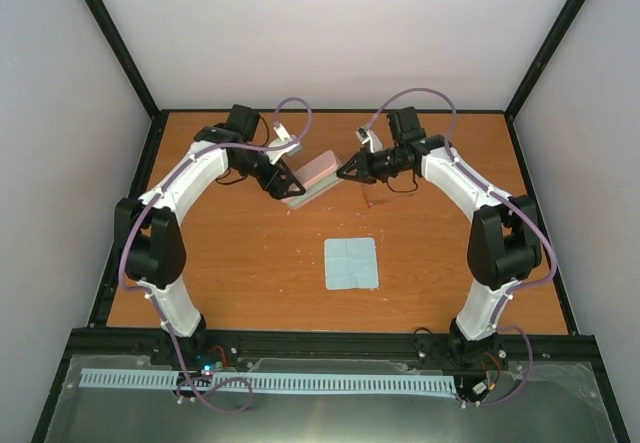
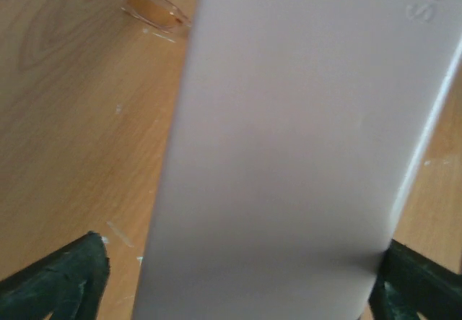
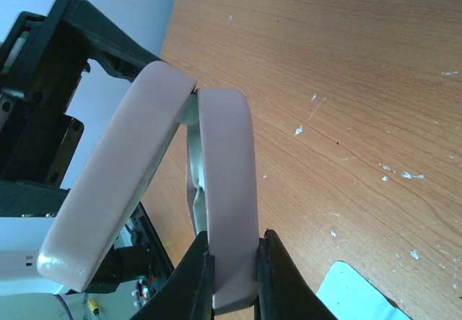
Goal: Organize the sunglasses
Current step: Open the sunglasses case.
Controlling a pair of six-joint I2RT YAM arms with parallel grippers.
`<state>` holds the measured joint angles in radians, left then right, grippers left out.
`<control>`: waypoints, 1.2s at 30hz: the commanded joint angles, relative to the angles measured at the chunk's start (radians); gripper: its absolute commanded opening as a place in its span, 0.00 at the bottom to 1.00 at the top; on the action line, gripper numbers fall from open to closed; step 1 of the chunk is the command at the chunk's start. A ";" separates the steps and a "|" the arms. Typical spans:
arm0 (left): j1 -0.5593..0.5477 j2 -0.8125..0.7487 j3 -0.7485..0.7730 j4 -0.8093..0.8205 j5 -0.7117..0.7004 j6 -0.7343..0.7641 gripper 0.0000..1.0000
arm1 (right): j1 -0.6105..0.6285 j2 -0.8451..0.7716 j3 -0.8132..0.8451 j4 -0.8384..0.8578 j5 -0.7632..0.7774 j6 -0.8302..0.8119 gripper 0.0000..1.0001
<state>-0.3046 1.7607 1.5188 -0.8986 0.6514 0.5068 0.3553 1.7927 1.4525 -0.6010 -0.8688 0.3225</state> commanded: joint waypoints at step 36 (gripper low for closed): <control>-0.043 -0.094 0.072 0.338 -0.498 0.003 0.99 | 0.087 0.019 0.001 -0.250 -0.050 -0.094 0.03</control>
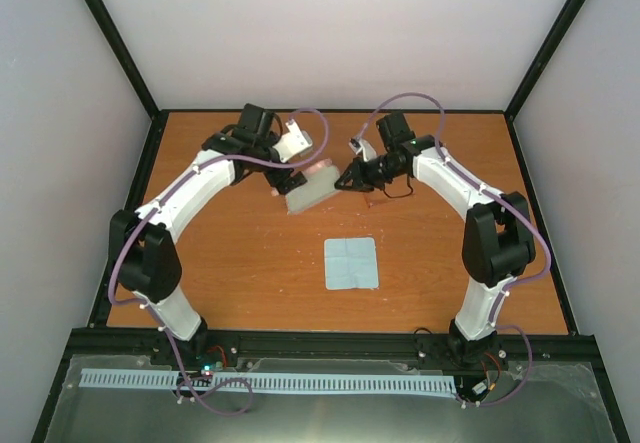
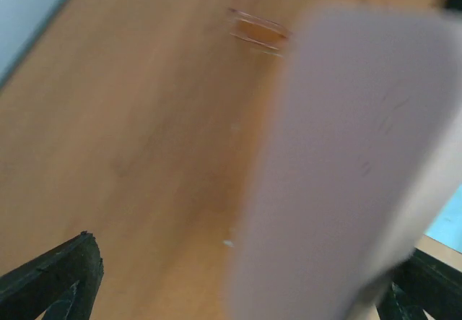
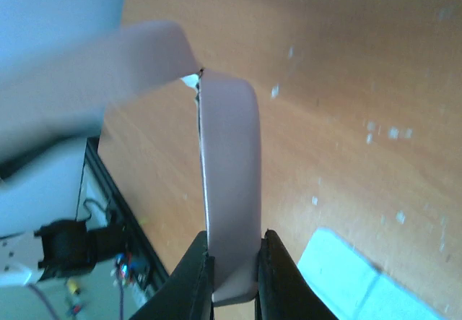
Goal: Organize the sunglasses
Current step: Open the sunglasses case.
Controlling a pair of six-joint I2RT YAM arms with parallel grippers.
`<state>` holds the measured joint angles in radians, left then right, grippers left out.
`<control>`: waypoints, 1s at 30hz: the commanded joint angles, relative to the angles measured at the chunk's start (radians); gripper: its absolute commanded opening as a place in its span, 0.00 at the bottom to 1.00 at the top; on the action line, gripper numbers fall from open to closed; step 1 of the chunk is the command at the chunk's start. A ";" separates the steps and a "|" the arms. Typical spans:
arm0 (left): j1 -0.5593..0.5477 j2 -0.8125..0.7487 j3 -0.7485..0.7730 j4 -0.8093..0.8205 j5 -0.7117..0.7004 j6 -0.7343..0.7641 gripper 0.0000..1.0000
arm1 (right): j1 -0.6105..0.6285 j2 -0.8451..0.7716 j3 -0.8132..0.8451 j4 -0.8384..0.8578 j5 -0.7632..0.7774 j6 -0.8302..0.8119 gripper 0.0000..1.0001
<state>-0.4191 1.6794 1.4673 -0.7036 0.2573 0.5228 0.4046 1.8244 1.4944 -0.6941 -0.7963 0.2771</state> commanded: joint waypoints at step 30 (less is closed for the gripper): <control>0.401 -0.098 -0.072 -0.015 0.698 -0.032 0.93 | -0.005 0.091 -0.045 0.291 -0.319 0.238 0.03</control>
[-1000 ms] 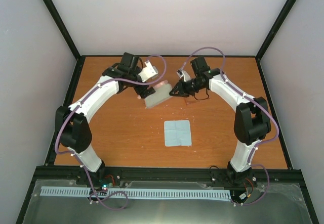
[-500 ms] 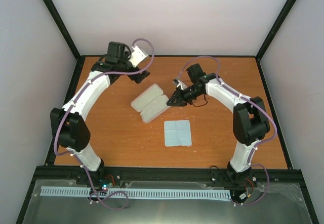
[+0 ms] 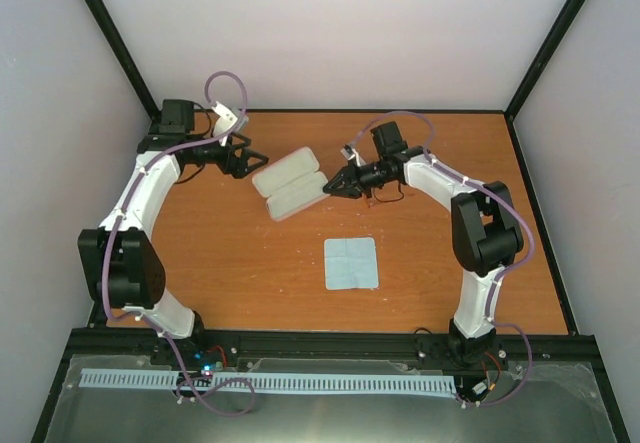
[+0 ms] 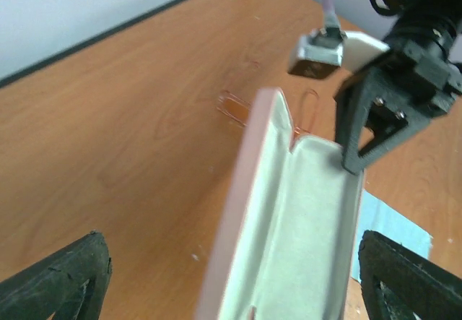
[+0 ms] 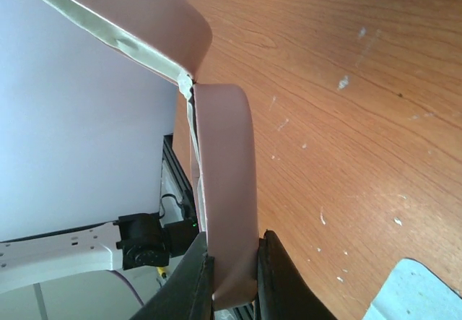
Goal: Organize the sunglasses
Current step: Open the sunglasses case.
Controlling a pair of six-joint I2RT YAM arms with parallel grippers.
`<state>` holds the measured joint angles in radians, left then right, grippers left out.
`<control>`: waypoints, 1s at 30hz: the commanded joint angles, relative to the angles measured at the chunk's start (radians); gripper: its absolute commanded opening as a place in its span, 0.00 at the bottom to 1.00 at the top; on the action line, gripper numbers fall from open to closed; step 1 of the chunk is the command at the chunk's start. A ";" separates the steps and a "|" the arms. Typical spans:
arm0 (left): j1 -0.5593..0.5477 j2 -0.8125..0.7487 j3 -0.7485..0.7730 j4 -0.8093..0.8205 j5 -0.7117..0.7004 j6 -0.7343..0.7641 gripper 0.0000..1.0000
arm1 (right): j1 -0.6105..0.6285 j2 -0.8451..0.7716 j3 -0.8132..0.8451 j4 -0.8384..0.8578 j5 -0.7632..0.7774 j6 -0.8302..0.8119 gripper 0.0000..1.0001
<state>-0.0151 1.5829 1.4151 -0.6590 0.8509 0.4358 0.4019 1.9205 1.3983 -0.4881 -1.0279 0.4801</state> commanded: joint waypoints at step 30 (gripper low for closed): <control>-0.014 0.065 -0.094 0.048 0.059 -0.025 0.35 | 0.000 -0.017 0.104 0.076 -0.135 0.030 0.03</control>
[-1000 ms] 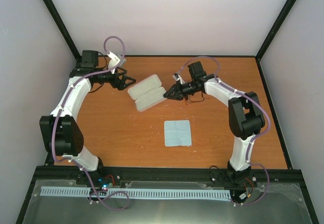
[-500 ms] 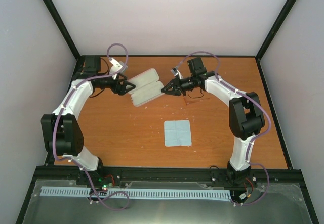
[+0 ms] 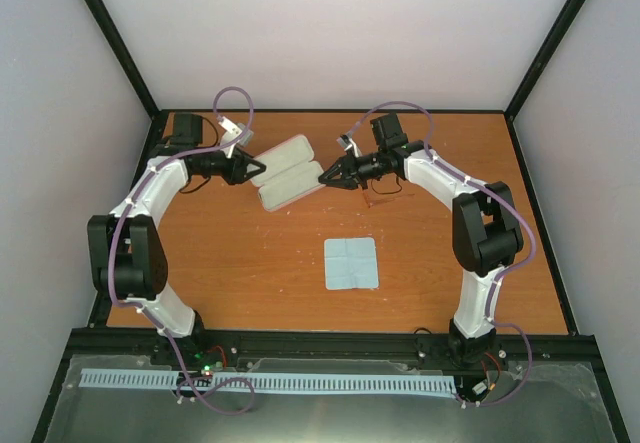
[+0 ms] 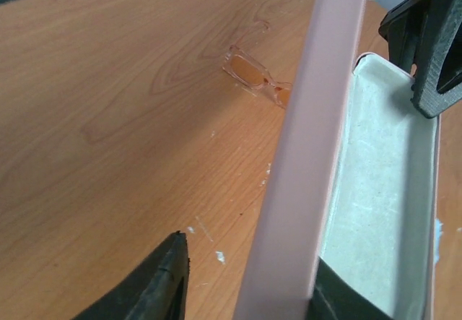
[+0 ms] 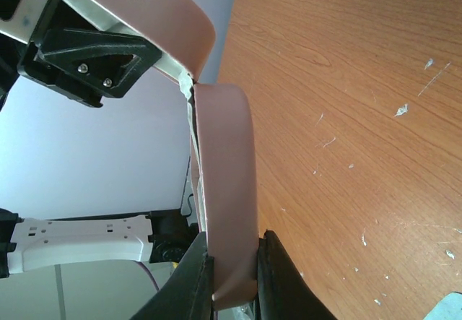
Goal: Organize the sunglasses
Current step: Open the sunglasses case.
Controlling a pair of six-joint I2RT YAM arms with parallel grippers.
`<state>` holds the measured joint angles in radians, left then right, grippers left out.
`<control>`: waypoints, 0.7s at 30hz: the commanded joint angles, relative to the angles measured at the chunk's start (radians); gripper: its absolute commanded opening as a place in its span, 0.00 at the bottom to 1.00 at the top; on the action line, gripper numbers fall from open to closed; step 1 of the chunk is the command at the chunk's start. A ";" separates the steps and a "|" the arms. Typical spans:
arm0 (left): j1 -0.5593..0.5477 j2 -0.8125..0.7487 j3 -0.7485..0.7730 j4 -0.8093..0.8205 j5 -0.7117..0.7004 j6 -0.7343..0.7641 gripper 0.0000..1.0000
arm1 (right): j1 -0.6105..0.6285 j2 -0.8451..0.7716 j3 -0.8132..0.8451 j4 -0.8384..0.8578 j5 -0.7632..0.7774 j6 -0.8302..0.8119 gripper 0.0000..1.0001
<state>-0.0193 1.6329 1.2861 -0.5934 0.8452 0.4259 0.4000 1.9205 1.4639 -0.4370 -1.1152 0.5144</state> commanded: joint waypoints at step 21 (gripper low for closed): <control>-0.126 0.058 0.184 -0.088 -0.095 0.084 0.00 | -0.038 0.036 0.099 -0.280 0.171 -0.200 1.00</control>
<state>-0.1070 1.6749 1.4677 -0.6739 0.7712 0.4442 0.3931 1.9442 1.5055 -0.5449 -1.0298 0.4221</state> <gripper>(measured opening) 0.128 0.968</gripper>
